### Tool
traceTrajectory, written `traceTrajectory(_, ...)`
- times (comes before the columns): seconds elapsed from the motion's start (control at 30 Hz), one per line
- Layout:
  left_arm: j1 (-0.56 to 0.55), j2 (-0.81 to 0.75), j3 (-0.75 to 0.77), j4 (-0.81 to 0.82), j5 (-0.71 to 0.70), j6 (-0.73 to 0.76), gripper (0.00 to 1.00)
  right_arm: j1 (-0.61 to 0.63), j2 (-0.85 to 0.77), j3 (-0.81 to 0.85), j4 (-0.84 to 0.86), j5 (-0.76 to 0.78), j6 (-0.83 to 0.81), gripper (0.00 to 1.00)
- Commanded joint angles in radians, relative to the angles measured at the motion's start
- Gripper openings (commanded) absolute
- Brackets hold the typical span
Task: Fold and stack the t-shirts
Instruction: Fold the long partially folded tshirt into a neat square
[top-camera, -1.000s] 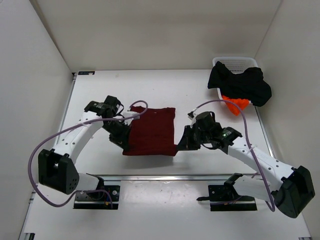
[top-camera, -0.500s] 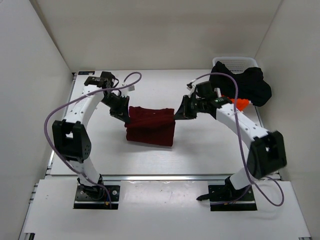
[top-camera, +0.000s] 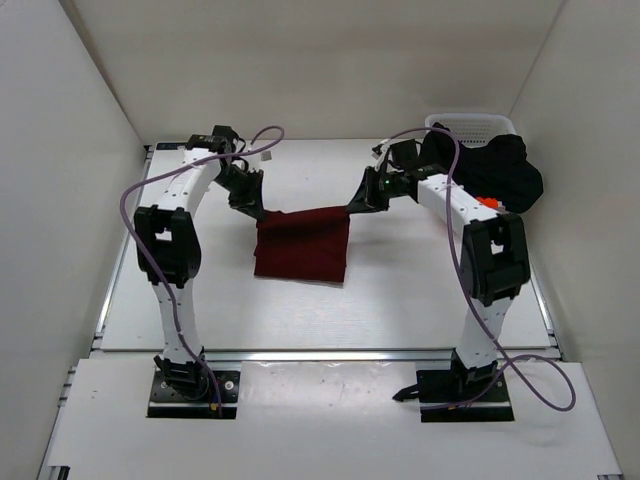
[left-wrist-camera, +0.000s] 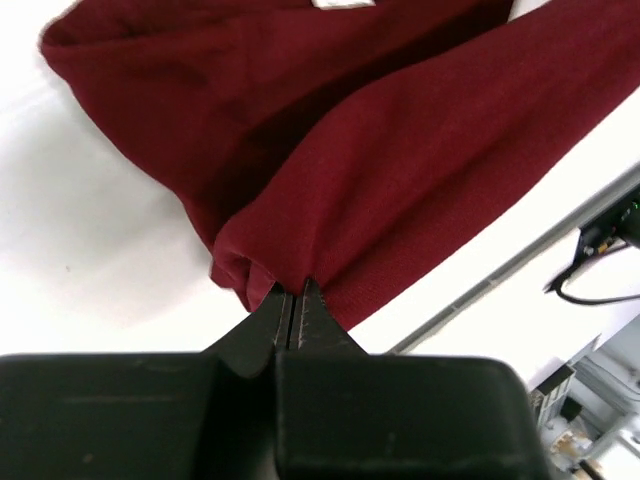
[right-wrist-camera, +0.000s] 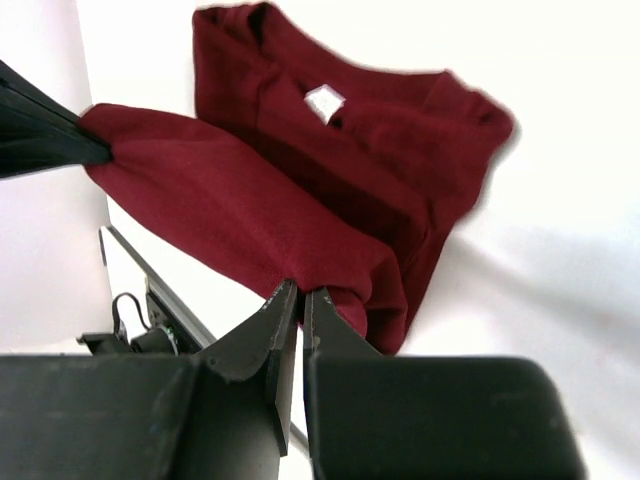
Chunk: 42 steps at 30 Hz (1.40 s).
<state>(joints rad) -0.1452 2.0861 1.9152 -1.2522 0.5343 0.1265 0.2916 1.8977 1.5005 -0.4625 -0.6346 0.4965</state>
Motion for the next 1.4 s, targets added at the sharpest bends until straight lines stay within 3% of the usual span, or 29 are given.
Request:
traceTrajectory(0.0,0.024,0.044,0.045,0.010,-0.039,-0.016,0.00,-0.023,0.089,0.101,0.018,-0.023,-0.026,0.00)
traceTrajectory(0.17,0.036,0.109,0.093,0.030,-0.051,-0.034,0.01,-0.032,0.219,0.205,-0.004,-0.046,-0.026,0.00)
traceTrajectory(0.23,0.041,0.129,0.125,0.056,-0.062,-0.059,0.08,-0.034,0.248,0.236,0.004,-0.031,-0.015,0.05)
traceTrajectory(0.27,0.047,0.147,0.134,0.068,-0.063,-0.074,0.14,-0.042,0.270,0.248,0.015,-0.025,-0.001,0.12)
traceTrajectory(0.33,0.053,0.184,0.180,0.109,-0.074,-0.093,0.53,-0.054,0.285,0.256,0.033,-0.005,0.025,0.18)
traceTrajectory(0.37,0.062,0.190,0.191,0.122,-0.077,-0.115,0.63,-0.055,0.293,0.260,0.069,0.001,0.045,0.20)
traceTrajectory(0.47,0.076,0.216,0.289,0.181,-0.166,-0.119,0.82,-0.071,0.310,0.288,0.142,0.041,0.092,0.28)
traceTrajectory(0.53,0.093,0.206,0.352,0.207,-0.214,-0.140,0.86,-0.075,0.320,0.337,0.136,0.072,0.097,0.31)
traceTrajectory(0.63,0.114,0.161,0.413,0.237,-0.270,-0.127,0.86,-0.063,0.324,0.412,0.087,0.087,0.057,0.33)
traceTrajectory(0.7,0.121,0.086,0.357,0.272,-0.225,-0.067,0.81,-0.042,0.296,0.426,0.032,0.142,-0.027,0.24)
traceTrajectory(0.8,0.069,-0.118,-0.022,0.384,-0.142,0.051,0.55,0.023,0.219,0.336,-0.005,0.180,-0.110,0.06)
traceTrajectory(0.83,0.026,-0.203,-0.086,0.408,-0.137,0.121,0.51,0.035,0.178,0.276,0.010,0.174,-0.118,0.00)
traceTrajectory(0.9,-0.052,-0.268,-0.221,0.352,-0.131,0.221,0.32,0.078,0.108,0.155,0.045,0.176,-0.118,0.00)
traceTrajectory(1.03,-0.137,-0.219,-0.295,0.257,-0.028,0.278,0.25,0.129,0.084,0.079,0.062,0.138,-0.105,0.00)
traceTrajectory(1.17,-0.162,-0.144,-0.311,0.353,-0.136,0.170,0.23,0.133,0.152,0.102,0.074,0.112,-0.085,0.00)
traceTrajectory(1.37,-0.073,0.087,-0.059,0.361,-0.116,0.007,0.22,0.099,0.307,0.260,0.082,0.125,-0.081,0.00)
